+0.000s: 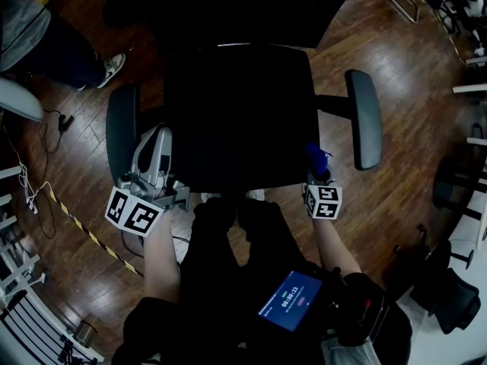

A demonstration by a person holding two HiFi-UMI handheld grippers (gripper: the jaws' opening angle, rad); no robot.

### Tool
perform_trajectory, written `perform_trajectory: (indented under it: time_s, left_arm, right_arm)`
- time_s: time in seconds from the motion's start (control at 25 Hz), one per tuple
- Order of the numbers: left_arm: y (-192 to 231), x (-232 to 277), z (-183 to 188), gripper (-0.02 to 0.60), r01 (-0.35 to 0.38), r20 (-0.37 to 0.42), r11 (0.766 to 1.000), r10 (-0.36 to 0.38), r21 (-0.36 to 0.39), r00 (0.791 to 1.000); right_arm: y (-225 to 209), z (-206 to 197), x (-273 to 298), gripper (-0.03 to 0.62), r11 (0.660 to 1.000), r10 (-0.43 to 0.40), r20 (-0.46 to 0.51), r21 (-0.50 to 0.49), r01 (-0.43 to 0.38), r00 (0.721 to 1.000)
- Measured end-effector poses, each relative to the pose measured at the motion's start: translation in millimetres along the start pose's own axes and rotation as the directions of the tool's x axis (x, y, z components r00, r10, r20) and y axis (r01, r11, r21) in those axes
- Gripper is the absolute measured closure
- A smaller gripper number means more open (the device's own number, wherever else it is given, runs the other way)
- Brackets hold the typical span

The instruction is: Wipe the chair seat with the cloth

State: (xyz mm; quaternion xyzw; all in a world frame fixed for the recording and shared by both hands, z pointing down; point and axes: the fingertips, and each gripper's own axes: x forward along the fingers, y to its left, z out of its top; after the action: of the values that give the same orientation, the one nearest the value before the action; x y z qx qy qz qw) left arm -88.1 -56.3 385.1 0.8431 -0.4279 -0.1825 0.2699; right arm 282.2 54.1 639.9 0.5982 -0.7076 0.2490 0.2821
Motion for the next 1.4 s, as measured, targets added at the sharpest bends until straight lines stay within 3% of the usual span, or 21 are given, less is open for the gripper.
perform_trajectory:
  time_s: [0.32, 0.4, 0.48, 0.6, 0.8, 0.92, 1.0, 1.08, 1.2, 1.4]
  left_arm:
    - [-4.8, 1.8, -7.6, 0.591, 0.012, -0.026, 1.000, -0.012, 0.000, 1.000]
    - [-11.9, 2.5, -11.9, 0.591, 0.027, -0.048, 1.000, -0.027, -0.013, 0.998]
    - [-25.0, 3.5, -12.2, 0.591, 0.046, -0.071, 0.999, -0.047, -0.019, 0.996]
    - [-53.1, 0.8, -0.1, 0.591, 0.058, -0.070, 0.998, -0.060, -0.031, 0.996]
    - [-127.5, -18.0, 45.2, 0.591, 0.091, -0.027, 0.995, -0.092, -0.027, 0.995]
    - [-179.5, -42.2, 58.8, 0.591, 0.115, -0.023, 0.993, -0.115, -0.034, 0.993]
    - [-205.5, -50.9, 69.2, 0.591, 0.152, -0.003, 0.988, -0.152, -0.020, 0.988]
    - [-227.1, -58.6, 79.4, 0.591, 0.201, 0.025, 0.979, -0.201, -0.014, 0.979]
    - [-257.8, -86.9, 78.9, 0.591, 0.264, 0.029, 0.964, -0.263, -0.027, 0.964]
    - [-295.0, -161.4, 80.4, 0.591, 0.330, 0.046, 0.943, -0.328, -0.039, 0.944]
  right_arm:
    - [-3.7, 6.8, 1.1, 0.510, 0.997, -0.010, 0.010, 0.077, 0.009, 1.000]
    - [11.6, 27.5, -3.5, 0.510, 0.994, 0.049, 0.060, 0.093, -0.054, 0.997]
    - [35.0, 67.0, -16.7, 0.510, 0.980, 0.141, 0.159, 0.115, -0.160, 0.977]
    - [63.8, 141.1, -60.6, 0.510, 0.930, 0.272, 0.334, 0.150, -0.336, 0.902]
    - [90.6, 249.8, -173.2, 0.510, 0.788, 0.401, 0.567, 0.187, -0.587, 0.719]
    - [108.8, 280.3, -248.7, 0.510, 0.727, 0.459, 0.628, 0.141, -0.672, 0.629]
    - [117.5, 298.0, -286.8, 0.510, 0.689, 0.483, 0.679, 0.094, -0.718, 0.553]
    - [123.3, 310.2, -317.2, 0.510, 0.670, 0.487, 0.726, 0.045, -0.741, 0.485]
    - [133.2, 301.6, -362.7, 0.510, 0.660, 0.465, 0.770, 0.028, -0.751, 0.437]
    - [161.2, 261.1, -427.1, 0.510, 0.634, 0.408, 0.821, 0.060, -0.771, 0.399]
